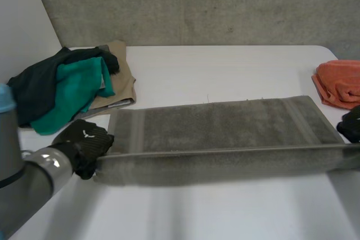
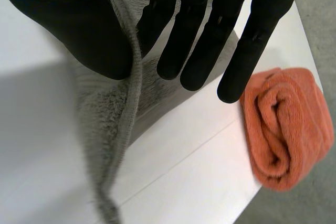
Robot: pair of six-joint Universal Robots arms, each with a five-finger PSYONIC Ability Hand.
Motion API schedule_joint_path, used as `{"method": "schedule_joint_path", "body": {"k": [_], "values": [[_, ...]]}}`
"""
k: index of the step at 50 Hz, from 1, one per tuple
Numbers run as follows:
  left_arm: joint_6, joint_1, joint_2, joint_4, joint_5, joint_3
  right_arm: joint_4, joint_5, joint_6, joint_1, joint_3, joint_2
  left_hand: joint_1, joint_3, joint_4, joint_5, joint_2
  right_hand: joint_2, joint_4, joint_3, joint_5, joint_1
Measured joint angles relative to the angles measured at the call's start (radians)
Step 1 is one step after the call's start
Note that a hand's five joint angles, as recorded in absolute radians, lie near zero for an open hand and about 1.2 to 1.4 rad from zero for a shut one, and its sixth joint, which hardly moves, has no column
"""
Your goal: Fold the laundry.
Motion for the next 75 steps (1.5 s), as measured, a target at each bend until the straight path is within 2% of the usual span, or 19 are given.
{"method": "schedule_joint_path", "body": {"k": [11,20,23,24,25,26,27,28,30,31,33,39,44,50,55,64,65,68,75], "values": [[-0.023,-0.019,-0.278,0.251,-0.066,0.215,-0.427,0.063,0.030,0.158,-0.182,0.323,0.000,0.000,0.000,0.003,0.000,0.000,0.000,0.000,0.005,0.000],[-0.034,-0.046,-0.434,0.379,-0.145,0.398,-0.708,0.052,0.061,0.208,-0.340,0.515,0.000,0.000,0.000,0.003,0.000,0.000,0.000,0.000,0.021,0.000],[-0.033,-0.050,-0.491,0.404,-0.152,0.453,-0.795,0.019,0.098,0.215,-0.393,0.580,0.000,0.000,0.000,0.005,0.000,-0.001,-0.001,-0.001,0.023,-0.001],[-0.033,-0.050,-0.497,0.407,-0.152,0.459,-0.805,0.013,0.104,0.216,-0.398,0.587,0.000,0.000,0.000,0.006,0.000,-0.023,-0.017,-0.016,0.011,-0.014],[-0.032,-0.052,-0.516,0.417,-0.153,0.475,-0.838,-0.005,0.124,0.218,-0.412,0.606,-0.032,-0.039,-0.040,-0.025,-0.049,-0.146,-0.151,-0.148,-0.113,-0.131],[-0.032,-0.054,-0.531,0.427,-0.153,0.487,-0.879,-0.026,0.152,0.222,-0.424,0.627,-0.040,-0.048,-0.050,-0.033,-0.049,-0.394,-0.389,-0.389,-0.334,-0.354],[-0.031,-0.057,-0.539,0.434,-0.153,0.494,-0.910,-0.040,0.176,0.224,-0.431,0.641,-0.347,-0.351,-0.340,-0.311,-0.359,-0.560,-0.550,-0.549,-0.502,-0.519],[-0.030,-0.060,-0.545,0.441,-0.154,0.498,-0.927,-0.046,0.190,0.225,-0.433,0.648,-0.391,-0.371,-0.381,-0.351,-0.399,-0.661,-0.647,-0.647,-0.628,-0.619],[-0.028,-0.070,-0.554,0.455,-0.160,0.504,-0.984,-0.057,0.246,0.228,-0.438,0.665,-0.794,-0.723,-0.742,-0.708,-0.738,-0.916,-0.916,-0.914,-0.876,-0.877],[-0.027,-0.075,-0.555,0.460,-0.164,0.506,-0.998,-0.057,0.263,0.229,-0.438,0.667,-0.935,-0.894,-0.913,-0.871,-0.907,-0.948,-0.952,-0.951,-0.906,-0.906],[-0.026,-0.088,-0.555,0.471,-0.181,0.505,-1.026,-0.045,0.323,0.229,-0.433,0.663,-0.962,-0.977,-0.992,-0.947,-0.986,-0.969,-0.983,-0.979,-0.925,-0.916],[-0.026,-0.121,-0.527,0.478,-0.250,0.486,-0.968,0.015,0.505,0.219,-0.392,0.565,-0.962,-0.983,-0.998,-0.948,-0.994,-0.969,-0.983,-0.979,-0.925,-0.916],[-0.030,-0.133,-0.477,0.476,-0.278,0.445,-0.779,0.027,0.599,0.179,-0.344,0.459,-0.962,-0.983,-0.998,-0.948,-0.994,-0.969,-0.983,-0.979,-0.925,-0.916],[-0.036,-0.129,-0.405,0.475,-0.280,0.364,-0.481,-0.042,0.614,0.072,-0.262,0.362,-0.962,-0.983,-0.998,-0.948,-0.994,-0.900,-0.916,-0.910,-0.851,-0.867],[-0.037,-0.127,-0.376,0.479,-0.276,0.312,-0.377,-0.128,0.560,0.007,-0.211,0.356,-0.962,-0.983,-0.998,-0.948,-0.994,-0.855,-0.855,-0.852,-0.791,-0.809],[-0.037,-0.132,-0.373,0.481,-0.274,0.285,-0.390,-0.172,0.444,-0.027,-0.191,0.438,-0.962,-0.983,-0.998,-0.948,-0.994,-0.674,-0.677,-0.674,-0.616,-0.626],[-0.037,-0.133,-0.373,0.480,-0.274,0.285,-0.405,-0.169,0.433,-0.029,-0.197,0.458,-0.962,-0.983,-0.998,-0.948,-0.994,-0.450,-0.466,-0.460,-0.409,-0.411],[-0.037,-0.134,-0.372,0.480,-0.274,0.283,-0.432,-0.150,0.427,-0.036,-0.208,0.480,-0.962,-0.983,-0.998,-0.948,-0.994,-0.050,-0.089,-0.074,-0.038,-0.061],[-0.036,-0.134,-0.339,0.480,-0.273,0.265,-0.569,-0.031,0.425,-0.091,-0.180,0.455,-0.962,-0.983,-0.998,-0.948,-0.994,-0.002,-0.005,-0.006,0.022,-0.042]]}}
